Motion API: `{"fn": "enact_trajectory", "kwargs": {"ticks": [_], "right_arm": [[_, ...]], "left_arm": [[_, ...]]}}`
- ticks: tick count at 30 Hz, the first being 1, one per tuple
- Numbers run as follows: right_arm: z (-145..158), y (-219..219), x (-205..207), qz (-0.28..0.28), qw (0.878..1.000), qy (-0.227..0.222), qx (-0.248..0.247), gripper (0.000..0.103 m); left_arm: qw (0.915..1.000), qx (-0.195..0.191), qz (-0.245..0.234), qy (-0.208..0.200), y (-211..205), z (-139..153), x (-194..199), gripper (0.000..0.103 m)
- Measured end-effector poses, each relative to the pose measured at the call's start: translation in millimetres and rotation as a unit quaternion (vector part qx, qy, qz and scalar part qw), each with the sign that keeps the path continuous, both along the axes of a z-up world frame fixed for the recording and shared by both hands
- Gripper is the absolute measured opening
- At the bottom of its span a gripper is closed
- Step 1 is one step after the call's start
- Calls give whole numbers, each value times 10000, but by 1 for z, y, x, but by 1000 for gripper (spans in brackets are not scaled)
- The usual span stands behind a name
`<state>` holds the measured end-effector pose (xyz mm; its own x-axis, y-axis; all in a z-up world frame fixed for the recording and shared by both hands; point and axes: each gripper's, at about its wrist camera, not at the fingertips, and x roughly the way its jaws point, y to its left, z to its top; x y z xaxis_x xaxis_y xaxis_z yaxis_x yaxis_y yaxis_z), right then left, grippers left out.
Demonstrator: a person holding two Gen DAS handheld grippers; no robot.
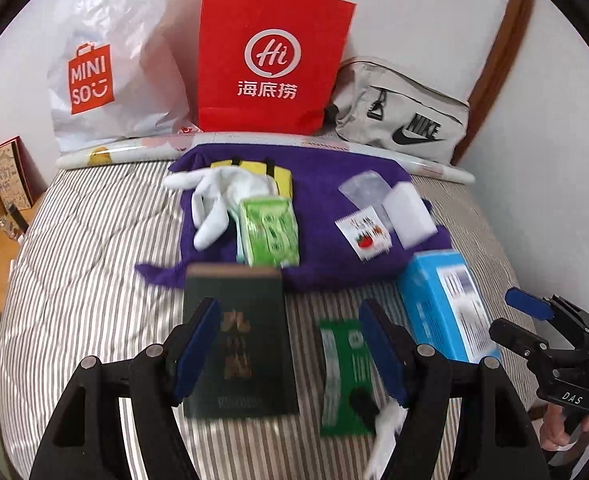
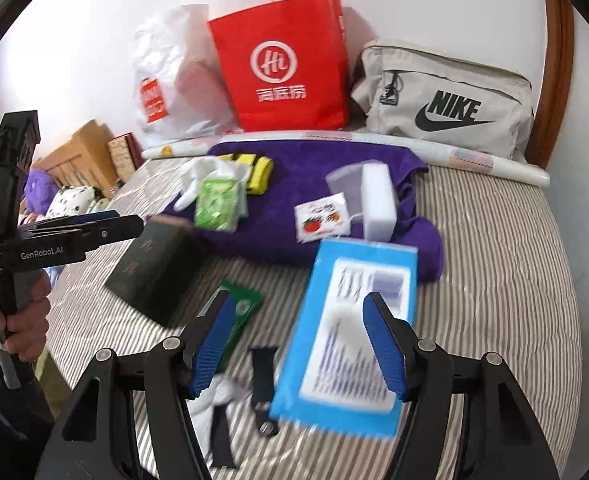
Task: Organize soft objects
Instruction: 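Open both tools and pull them back toward the loose items, then grasp the crumpled white tissue with the left tool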
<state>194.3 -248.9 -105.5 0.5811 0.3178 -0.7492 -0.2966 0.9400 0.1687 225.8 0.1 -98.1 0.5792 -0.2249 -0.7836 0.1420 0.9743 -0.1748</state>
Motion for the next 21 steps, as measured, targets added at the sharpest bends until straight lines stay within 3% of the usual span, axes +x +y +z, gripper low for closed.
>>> {"fn": "enact_trajectory", "kwargs": {"ticks": [12,21], "right_arm": [[-17,-10,-72,-113,9999,-89,-83,66],[-43,-32,-91,-332,9994,24,-59,66]], "left_arm": [[9982,16,-608,-3,-33,-28,-84,70],[9948,50,-976,283,-69,-71,-92,61]]}}
